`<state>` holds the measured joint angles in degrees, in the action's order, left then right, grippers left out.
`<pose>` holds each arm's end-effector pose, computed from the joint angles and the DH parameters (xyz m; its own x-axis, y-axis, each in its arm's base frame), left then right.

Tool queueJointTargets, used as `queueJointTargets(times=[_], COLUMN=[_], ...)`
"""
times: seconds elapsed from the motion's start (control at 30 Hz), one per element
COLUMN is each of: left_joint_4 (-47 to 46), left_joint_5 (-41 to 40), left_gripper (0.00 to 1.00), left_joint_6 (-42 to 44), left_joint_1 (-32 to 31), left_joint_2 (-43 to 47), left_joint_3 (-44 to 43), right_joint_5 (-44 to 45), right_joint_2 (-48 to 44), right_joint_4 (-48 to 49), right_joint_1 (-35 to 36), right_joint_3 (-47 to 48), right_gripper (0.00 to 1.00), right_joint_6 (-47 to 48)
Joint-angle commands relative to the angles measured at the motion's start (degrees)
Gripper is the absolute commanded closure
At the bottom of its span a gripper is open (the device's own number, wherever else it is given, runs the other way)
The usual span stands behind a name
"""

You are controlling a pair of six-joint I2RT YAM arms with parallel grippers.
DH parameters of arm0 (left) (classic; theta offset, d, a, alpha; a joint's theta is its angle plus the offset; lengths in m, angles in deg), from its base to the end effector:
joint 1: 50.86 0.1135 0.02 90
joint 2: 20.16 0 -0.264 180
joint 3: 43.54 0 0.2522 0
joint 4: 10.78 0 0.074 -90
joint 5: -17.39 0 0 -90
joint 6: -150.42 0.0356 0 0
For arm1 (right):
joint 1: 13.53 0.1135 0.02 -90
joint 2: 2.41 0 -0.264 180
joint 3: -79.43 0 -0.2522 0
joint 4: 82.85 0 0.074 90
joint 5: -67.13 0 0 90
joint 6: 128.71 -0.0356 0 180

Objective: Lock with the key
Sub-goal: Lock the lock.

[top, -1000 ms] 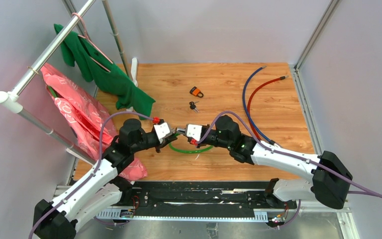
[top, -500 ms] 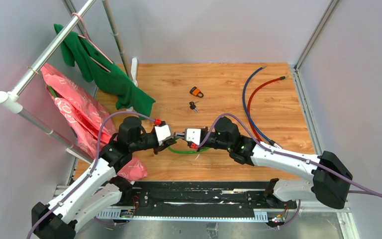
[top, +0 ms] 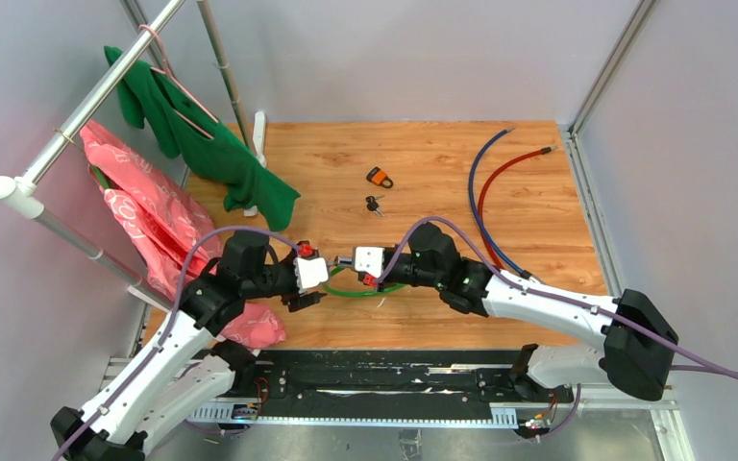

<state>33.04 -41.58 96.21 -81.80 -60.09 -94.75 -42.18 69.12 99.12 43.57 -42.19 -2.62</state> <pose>0.1218 -0.0944 0.2761 0.1014 0.5235 -0.8460 0.9295 0.2532 0.2681 0.1463 0.2478 0.2857 0.4854 -0.2731 -0.8305 -0.8448 0.0982 -0.5261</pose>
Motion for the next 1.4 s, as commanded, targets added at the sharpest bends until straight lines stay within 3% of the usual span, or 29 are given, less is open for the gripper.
queueJointTargets(times=[0.0,0.1,0.2,0.27,0.33,0.43,0.6,0.73,0.87,1.23,1.37], left_joint_4=[8.3,13.6,19.1,23.0,25.3,25.4,24.9,19.2,14.9,9.2,9.3], left_joint_5=[-3.1,-3.4,-2.1,1.9,8.5,11.9,8.9,5.3,4.3,0.6,-0.4], left_gripper=[0.25,0.18,0.18,0.24,0.38,0.39,0.44,0.43,0.43,0.62,0.62], left_joint_6=[7.3,11.5,14.0,17.2,21.7,22.0,21.3,14.7,14.1,11.4,12.5], left_joint_1=[1.4,3.6,5.1,5.1,5.1,4.8,2.2,-0.3,-0.4,-0.7,-0.6], left_joint_2=[2.2,2.4,1.5,0.7,0.4,-0.9,-4.5,-5.8,-5.8,-7.2,-7.3], left_joint_3=[-4.3,-8.9,-14.9,-19.3,-22.0,-23.0,-23.5,-22.3,-20.8,-17.7,-17.1], right_joint_5=[1.7,1.5,1.1,0.9,0.9,0.7,0.1,0.1,0.1,0.3,0.2], right_joint_2=[1.7,2.0,2.4,2.5,2.8,3.0,3.7,3.8,3.4,3.2,3.1], right_joint_4=[-8.6,-8.9,-9.0,-9.0,-9.0,-9.0,-8.9,-8.9,-8.9,-8.9,-8.9], right_joint_1=[-0.8,-0.9,-1.0,-1.0,-1.1,-1.1,-1.1,-1.1,-1.1,-1.1,-1.2], right_joint_3=[-0.2,0.2,0.4,0.5,0.6,0.9,1.3,1.4,1.1,0.9,0.9], right_gripper=[1.0,1.0,1.0,1.0,1.0,1.0,1.0,1.0,1.0,1.0,1.0], right_joint_6=[-0.3,-0.4,-0.5,-0.5,-0.5,-0.5,-0.7,-0.7,-0.8,-0.6,-0.6])
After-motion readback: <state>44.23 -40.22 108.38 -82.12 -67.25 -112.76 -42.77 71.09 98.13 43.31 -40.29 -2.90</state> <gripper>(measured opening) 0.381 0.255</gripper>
